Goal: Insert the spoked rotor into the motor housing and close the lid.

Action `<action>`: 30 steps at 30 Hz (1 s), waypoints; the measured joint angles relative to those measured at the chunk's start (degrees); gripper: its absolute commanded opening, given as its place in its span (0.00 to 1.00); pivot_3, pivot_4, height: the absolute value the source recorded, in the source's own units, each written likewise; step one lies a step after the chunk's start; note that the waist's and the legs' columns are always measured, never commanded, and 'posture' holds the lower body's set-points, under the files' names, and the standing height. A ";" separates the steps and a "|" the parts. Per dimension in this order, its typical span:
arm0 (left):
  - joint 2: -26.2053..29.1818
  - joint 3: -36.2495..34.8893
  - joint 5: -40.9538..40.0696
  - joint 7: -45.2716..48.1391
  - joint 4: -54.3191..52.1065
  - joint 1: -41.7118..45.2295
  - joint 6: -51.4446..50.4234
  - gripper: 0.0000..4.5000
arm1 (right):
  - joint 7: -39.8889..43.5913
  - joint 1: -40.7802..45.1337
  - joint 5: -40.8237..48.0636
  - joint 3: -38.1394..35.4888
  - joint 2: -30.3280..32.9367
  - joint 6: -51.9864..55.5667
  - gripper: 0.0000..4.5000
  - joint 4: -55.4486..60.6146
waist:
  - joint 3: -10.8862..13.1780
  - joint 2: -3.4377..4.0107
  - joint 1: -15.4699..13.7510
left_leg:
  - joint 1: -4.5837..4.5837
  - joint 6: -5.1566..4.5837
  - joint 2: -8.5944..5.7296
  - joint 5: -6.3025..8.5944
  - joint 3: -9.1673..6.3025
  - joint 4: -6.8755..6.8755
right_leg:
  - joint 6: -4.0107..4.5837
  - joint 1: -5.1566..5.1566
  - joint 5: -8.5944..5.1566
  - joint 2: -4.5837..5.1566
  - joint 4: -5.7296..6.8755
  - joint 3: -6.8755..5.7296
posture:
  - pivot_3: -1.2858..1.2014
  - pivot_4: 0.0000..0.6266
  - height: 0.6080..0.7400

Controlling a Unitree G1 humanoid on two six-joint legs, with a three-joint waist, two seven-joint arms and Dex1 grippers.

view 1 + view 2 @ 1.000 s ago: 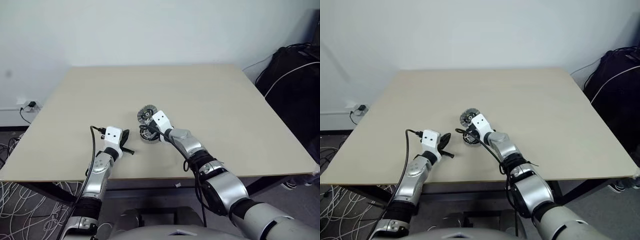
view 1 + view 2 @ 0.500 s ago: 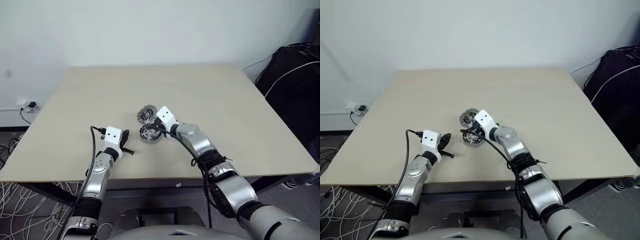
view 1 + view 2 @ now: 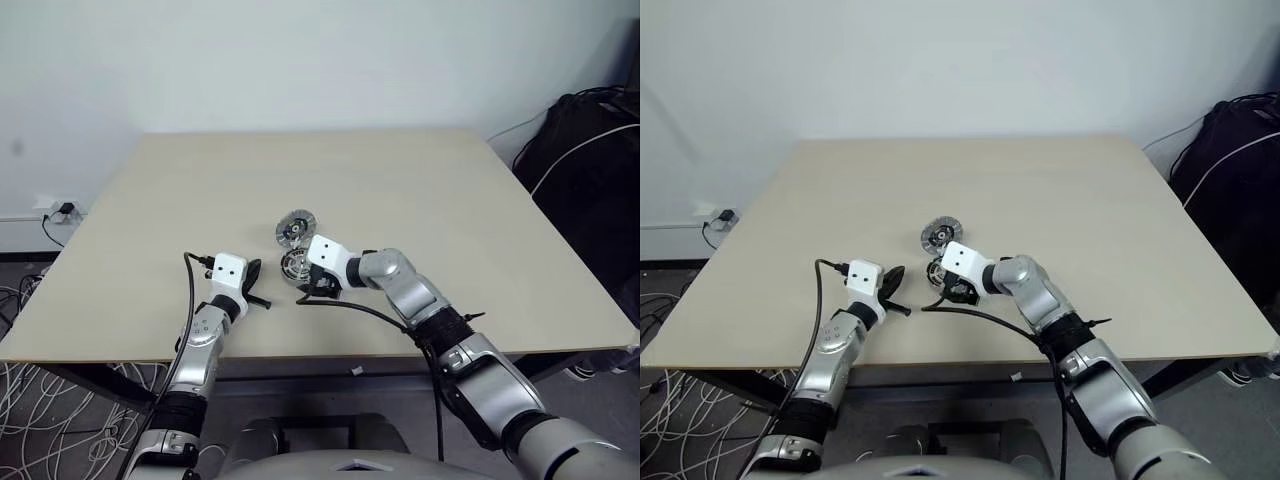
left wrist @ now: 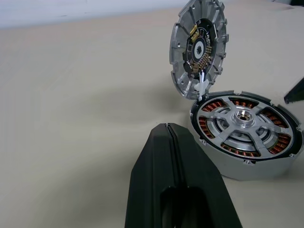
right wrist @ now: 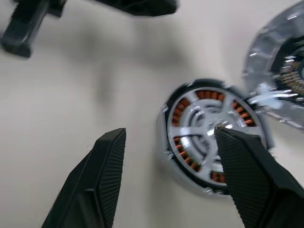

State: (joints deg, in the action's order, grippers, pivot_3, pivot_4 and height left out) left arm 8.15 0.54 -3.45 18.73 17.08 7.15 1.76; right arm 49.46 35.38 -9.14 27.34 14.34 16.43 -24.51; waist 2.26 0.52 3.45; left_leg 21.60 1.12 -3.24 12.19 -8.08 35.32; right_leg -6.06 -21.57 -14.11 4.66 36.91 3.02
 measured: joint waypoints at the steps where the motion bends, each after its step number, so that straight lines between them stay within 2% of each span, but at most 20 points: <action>1: -0.07 0.00 0.00 -0.01 0.17 0.00 0.01 0.00 | 0.84 0.49 -0.52 0.81 0.47 -0.39 0.69 -0.09 | 0.00 0.00 -0.01 | 0.00 0.00 0.00 0.00 0.00 0.00 | 0.00 0.00 0.00 0.00 0.00 -0.01 | 0.52 0.00 1.00; 15: -1.02 0.01 0.02 -1.13 0.56 -0.02 0.40 0.00 | 10.71 11.08 -8.42 8.40 2.10 -11.73 0.69 -12.13 | 0.00 -0.01 -0.01 | 0.00 0.01 -0.01 -0.01 -0.05 0.02 | 0.00 0.02 0.00 0.00 0.01 -0.05 | 0.52 0.00 1.00; 30: -1.36 0.02 0.02 -2.20 0.44 -1.11 0.38 0.00 | 11.19 19.78 -12.59 8.74 -2.98 -22.62 0.69 -31.99 | 0.00 0.00 0.24 | -0.01 0.05 -0.01 -0.03 -0.07 -0.01 | 0.28 -0.02 0.17 -0.01 0.05 -0.05 | 0.52 0.00 1.00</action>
State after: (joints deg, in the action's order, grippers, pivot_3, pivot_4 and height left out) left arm 6.79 0.55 -3.42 16.53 17.52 6.05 2.14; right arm 60.65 55.15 -21.73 36.08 11.36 -6.19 -56.50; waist 2.26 0.52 3.69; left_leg 21.59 1.16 -3.25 12.16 -8.15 35.31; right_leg -5.77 -21.59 -13.94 4.65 36.95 2.98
